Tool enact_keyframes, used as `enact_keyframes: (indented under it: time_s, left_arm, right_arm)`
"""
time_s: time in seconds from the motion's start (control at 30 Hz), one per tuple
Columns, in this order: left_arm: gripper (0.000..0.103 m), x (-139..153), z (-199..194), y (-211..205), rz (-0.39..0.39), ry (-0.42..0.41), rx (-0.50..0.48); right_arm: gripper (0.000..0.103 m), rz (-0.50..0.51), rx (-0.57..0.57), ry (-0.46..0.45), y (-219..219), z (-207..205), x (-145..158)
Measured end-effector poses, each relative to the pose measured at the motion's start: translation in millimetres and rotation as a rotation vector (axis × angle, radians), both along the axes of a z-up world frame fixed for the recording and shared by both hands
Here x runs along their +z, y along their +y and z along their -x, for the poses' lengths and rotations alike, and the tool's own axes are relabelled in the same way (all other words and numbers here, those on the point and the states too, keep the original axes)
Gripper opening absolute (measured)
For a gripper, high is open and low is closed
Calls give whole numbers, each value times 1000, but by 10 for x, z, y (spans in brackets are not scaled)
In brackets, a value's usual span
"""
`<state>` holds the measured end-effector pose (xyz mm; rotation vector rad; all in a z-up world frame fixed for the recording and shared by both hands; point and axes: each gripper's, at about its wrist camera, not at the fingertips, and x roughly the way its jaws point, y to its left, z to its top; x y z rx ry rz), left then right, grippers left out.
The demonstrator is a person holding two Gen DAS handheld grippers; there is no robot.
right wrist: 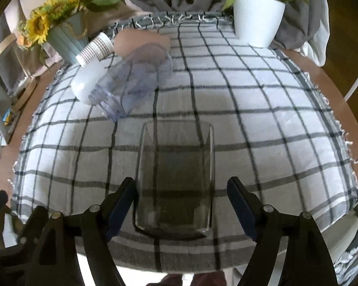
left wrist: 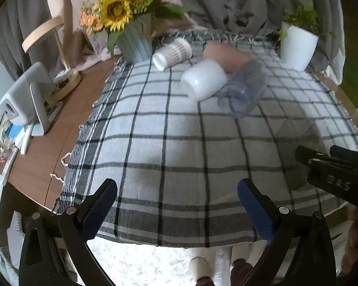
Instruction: Flip cup upside down
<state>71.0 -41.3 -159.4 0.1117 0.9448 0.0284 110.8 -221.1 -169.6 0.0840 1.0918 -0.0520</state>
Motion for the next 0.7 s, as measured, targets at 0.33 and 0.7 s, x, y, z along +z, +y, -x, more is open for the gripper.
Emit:
enact_keyframes:
  time_s: [0.33,0.7]
  left_arm:
    - [103,165,146,-522,56,-40,-75]
    - [103,83,238,-969,83,-25,-148]
  right_arm:
    - [90,61,61,-129,-391,276,615]
    - [90,-7,54,-15,-797,483,465]
